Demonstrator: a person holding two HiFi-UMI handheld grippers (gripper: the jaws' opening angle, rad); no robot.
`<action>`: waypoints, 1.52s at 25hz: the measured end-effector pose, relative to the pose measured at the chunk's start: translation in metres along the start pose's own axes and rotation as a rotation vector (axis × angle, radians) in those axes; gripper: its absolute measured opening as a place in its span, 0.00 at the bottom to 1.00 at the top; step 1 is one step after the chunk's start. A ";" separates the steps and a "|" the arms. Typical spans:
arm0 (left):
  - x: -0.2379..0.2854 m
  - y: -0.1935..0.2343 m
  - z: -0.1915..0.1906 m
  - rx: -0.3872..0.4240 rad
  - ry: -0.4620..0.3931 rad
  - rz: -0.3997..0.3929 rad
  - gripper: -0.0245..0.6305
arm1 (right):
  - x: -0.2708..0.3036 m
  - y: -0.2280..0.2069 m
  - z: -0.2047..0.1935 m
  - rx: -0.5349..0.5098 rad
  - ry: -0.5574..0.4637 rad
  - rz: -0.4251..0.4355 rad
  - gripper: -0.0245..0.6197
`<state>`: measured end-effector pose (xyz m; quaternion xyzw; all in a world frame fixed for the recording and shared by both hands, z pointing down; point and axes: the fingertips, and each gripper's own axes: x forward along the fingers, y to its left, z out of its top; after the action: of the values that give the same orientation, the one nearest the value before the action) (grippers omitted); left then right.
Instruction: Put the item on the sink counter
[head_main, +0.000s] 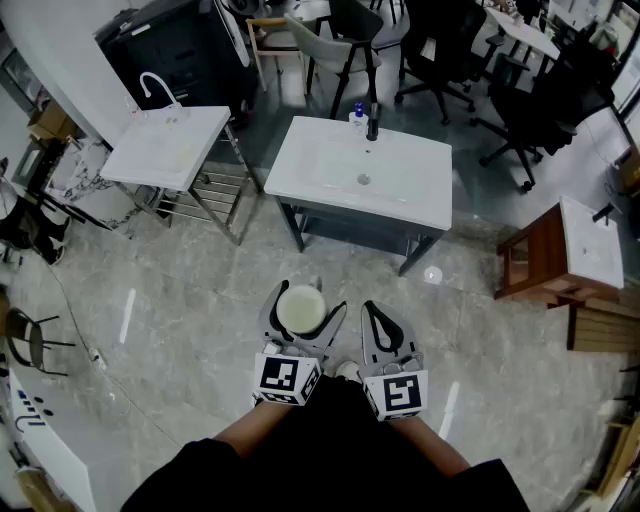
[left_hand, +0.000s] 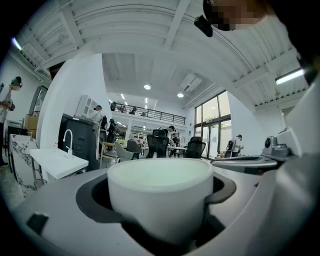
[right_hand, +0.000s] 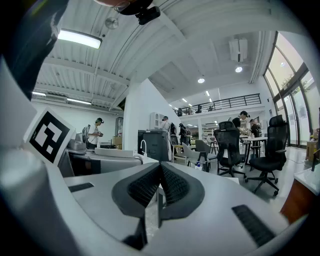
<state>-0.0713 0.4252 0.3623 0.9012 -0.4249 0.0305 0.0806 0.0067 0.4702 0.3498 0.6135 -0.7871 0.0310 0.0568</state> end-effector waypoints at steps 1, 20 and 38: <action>0.001 -0.004 -0.001 -0.002 -0.002 0.003 0.73 | -0.004 -0.002 -0.004 0.020 0.014 0.012 0.09; 0.043 0.002 -0.009 0.017 0.003 0.002 0.73 | -0.001 -0.055 -0.027 0.115 0.008 -0.015 0.09; 0.209 0.137 0.012 -0.060 0.043 -0.068 0.73 | 0.205 -0.109 -0.001 0.093 0.061 -0.041 0.09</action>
<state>-0.0438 0.1789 0.3923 0.9113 -0.3930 0.0343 0.1176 0.0627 0.2464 0.3752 0.6304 -0.7698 0.0852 0.0530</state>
